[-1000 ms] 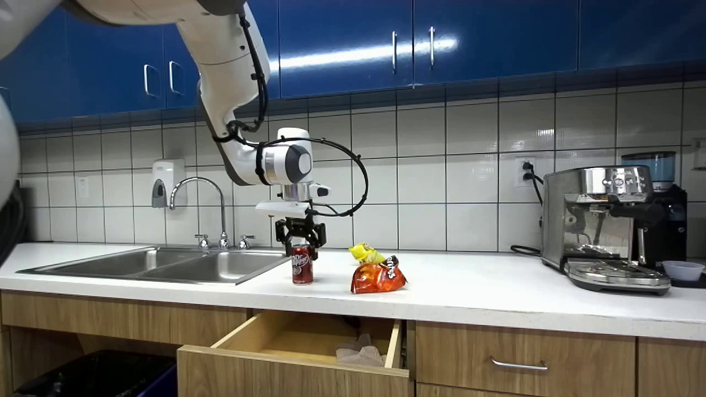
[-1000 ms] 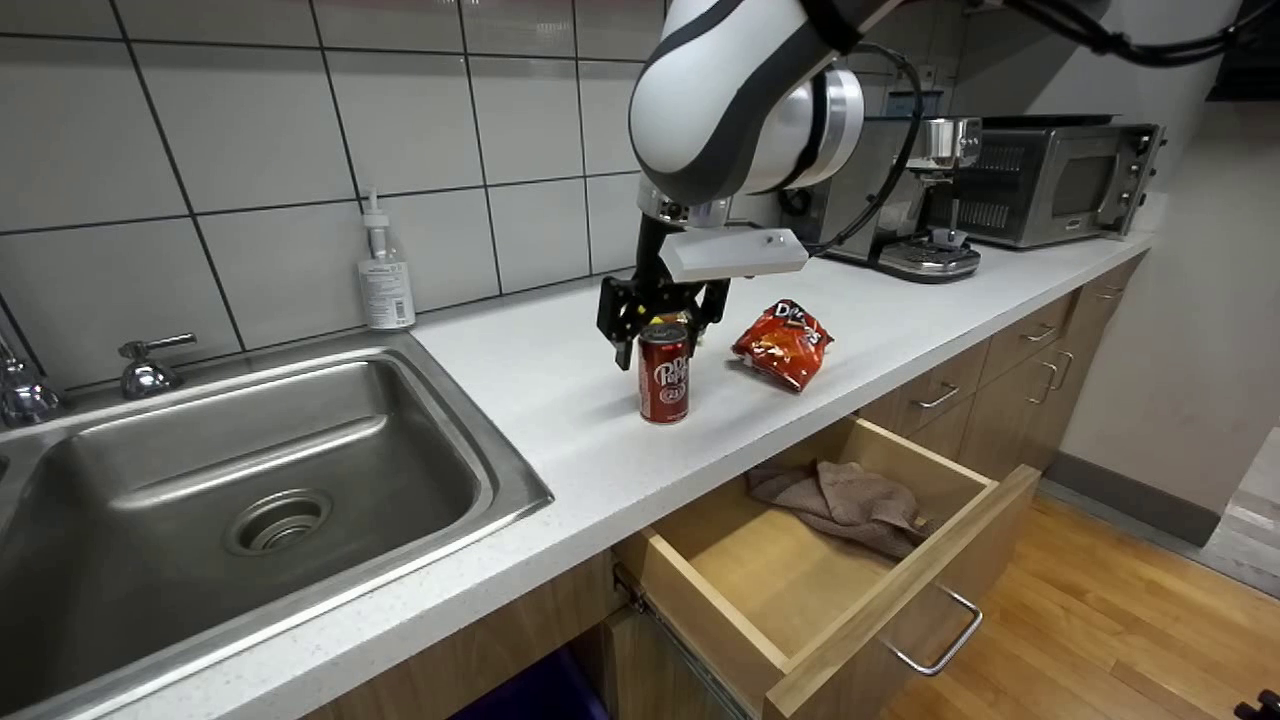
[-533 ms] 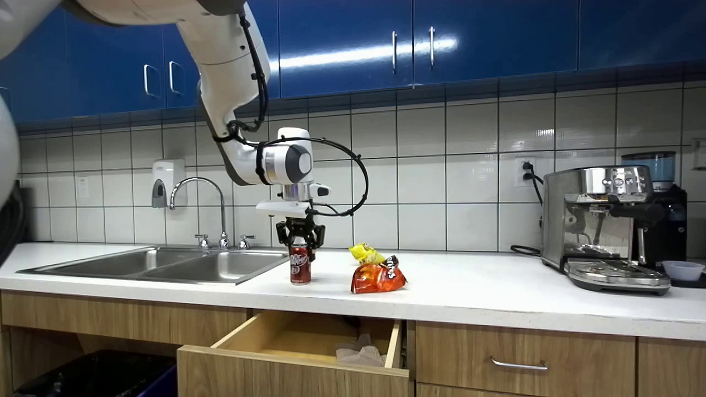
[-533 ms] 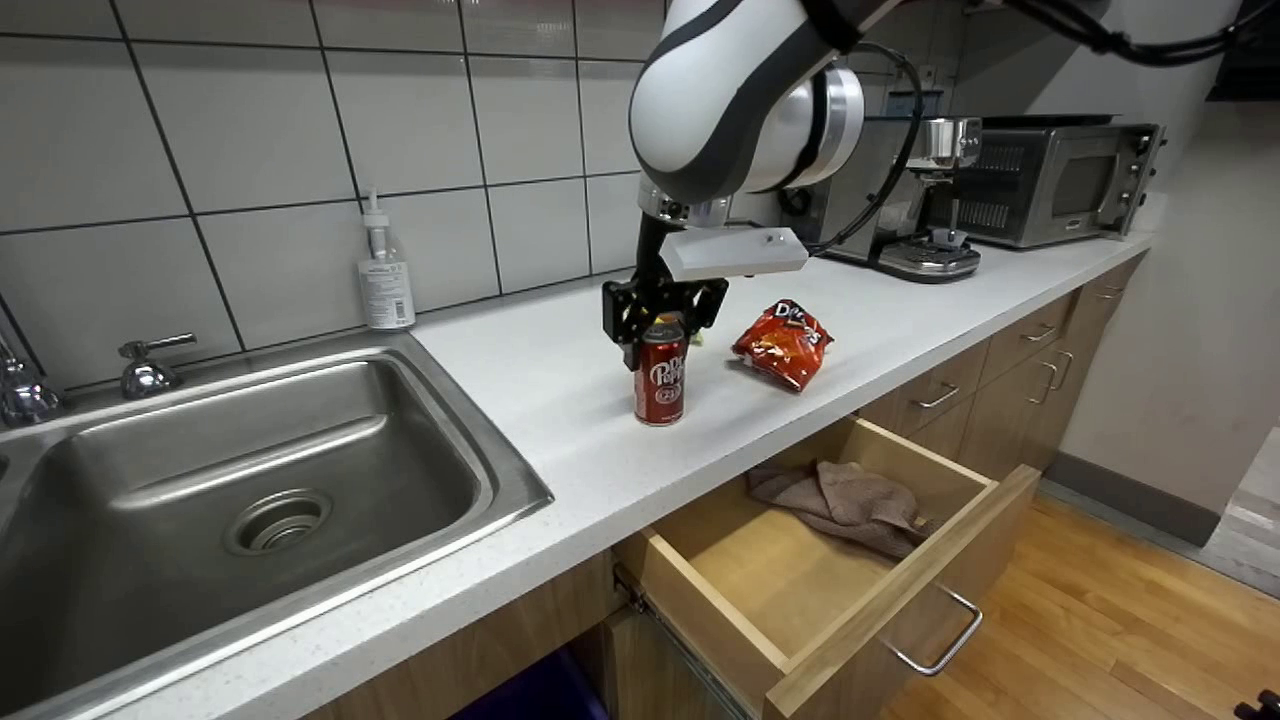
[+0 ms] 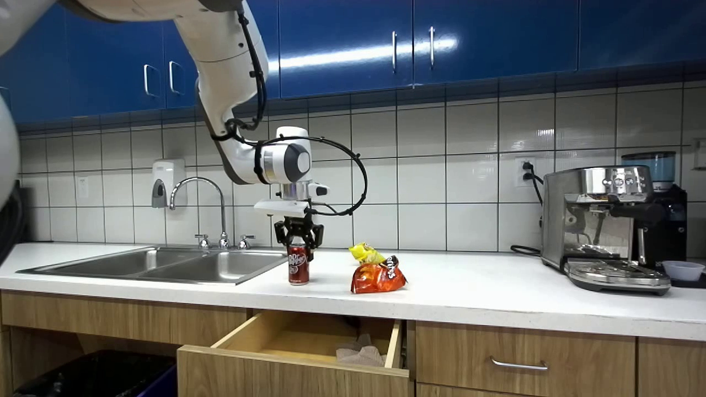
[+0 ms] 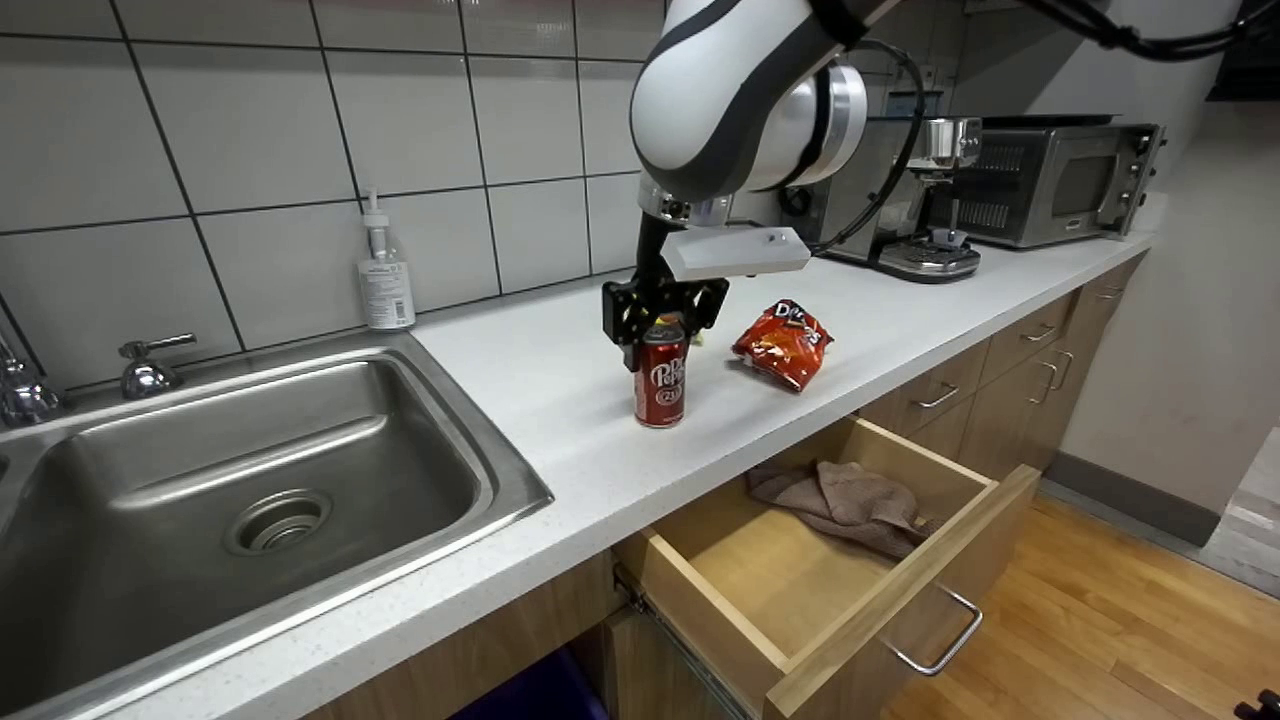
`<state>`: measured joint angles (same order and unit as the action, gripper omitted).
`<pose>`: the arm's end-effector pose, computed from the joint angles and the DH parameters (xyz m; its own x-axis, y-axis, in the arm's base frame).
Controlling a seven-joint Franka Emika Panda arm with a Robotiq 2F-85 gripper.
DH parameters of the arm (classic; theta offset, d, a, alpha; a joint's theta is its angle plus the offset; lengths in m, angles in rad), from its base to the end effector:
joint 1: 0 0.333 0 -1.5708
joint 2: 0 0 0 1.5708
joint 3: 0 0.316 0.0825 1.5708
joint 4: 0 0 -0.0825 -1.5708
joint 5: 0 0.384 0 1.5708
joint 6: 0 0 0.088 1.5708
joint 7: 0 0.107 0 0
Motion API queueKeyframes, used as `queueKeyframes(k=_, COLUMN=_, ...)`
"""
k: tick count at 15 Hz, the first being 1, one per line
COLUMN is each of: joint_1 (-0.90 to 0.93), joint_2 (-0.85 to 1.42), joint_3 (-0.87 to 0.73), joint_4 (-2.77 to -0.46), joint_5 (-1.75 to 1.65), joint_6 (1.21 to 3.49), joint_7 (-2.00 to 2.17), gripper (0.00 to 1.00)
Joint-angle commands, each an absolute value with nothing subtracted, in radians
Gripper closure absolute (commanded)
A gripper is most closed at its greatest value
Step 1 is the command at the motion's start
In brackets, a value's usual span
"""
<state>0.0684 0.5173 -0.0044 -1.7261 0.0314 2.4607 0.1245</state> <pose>0.6873 0.0444 0.3066 0.9738 -0.0852 0.2109 -0.0765 -0.9959 -0.0490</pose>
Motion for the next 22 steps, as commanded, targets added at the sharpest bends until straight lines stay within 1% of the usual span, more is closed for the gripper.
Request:
queueKeyframes(k=1, joint_1=0.060, joint_2=0.435, joint_3=0.008, joint_4=-1.795, joint_5=0.029, joint_6=2.441, joint_7=0.097, gripper=0.61)
queueKeyframes(k=22, joint_1=0.063, joint_2=0.128, joint_3=0.014, joint_4=-2.187, joint_5=0.018, joint_6=2.515, joint_7=0.073, gripper=0.61)
